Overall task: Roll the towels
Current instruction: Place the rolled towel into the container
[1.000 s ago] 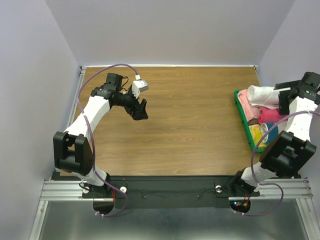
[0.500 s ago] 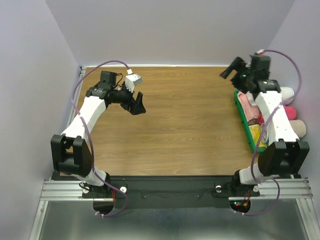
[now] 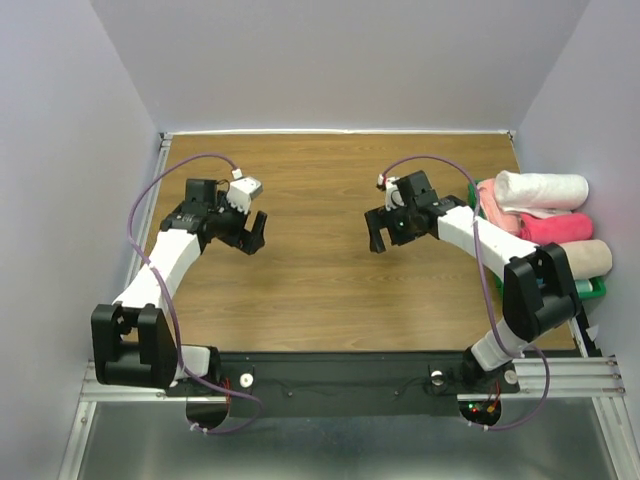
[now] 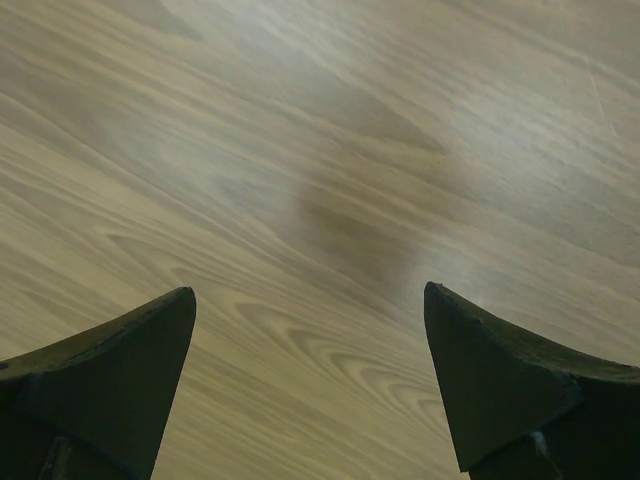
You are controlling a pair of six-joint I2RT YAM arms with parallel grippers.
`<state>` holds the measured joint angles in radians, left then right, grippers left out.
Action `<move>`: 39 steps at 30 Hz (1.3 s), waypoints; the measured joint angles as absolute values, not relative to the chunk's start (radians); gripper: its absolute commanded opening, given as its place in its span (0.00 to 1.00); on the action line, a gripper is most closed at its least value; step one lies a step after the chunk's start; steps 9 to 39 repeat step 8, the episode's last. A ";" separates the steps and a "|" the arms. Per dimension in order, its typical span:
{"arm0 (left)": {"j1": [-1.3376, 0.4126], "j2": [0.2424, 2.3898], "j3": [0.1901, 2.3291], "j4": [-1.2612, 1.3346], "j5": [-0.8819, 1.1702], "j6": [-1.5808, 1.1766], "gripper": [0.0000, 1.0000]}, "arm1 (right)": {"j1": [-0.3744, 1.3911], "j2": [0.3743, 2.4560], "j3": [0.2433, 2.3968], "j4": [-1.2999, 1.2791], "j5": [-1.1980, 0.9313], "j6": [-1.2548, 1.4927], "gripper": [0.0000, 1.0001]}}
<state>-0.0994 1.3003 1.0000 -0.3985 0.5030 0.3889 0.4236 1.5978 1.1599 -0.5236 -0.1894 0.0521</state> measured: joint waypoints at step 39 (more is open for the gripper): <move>-0.099 1.296 0.828 -0.362 0.369 0.459 0.99 | 0.458 1.598 1.030 -0.517 -0.199 -0.051 1.00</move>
